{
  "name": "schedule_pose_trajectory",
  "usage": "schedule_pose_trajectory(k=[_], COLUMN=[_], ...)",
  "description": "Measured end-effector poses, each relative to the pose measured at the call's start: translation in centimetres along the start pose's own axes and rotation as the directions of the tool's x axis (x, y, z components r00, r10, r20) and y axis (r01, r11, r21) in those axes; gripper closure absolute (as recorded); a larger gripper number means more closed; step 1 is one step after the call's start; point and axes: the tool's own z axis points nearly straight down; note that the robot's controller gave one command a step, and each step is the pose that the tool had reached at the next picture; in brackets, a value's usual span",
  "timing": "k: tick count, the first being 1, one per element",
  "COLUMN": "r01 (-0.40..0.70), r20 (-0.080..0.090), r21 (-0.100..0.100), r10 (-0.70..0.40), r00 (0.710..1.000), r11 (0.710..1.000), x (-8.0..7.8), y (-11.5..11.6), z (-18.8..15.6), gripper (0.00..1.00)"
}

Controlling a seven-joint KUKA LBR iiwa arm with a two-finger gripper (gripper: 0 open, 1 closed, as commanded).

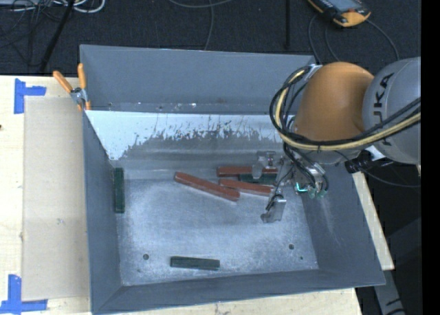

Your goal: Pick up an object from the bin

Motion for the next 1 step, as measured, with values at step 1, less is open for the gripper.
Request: schedule_pose_trajectory(k=[1], r01=[0.0], r20=[0.007], r21=[0.0], r10=[0.0], r00=[1.0], r11=[1.0], x=[-0.16], y=[0.0], z=[-0.41], gripper=[0.0])
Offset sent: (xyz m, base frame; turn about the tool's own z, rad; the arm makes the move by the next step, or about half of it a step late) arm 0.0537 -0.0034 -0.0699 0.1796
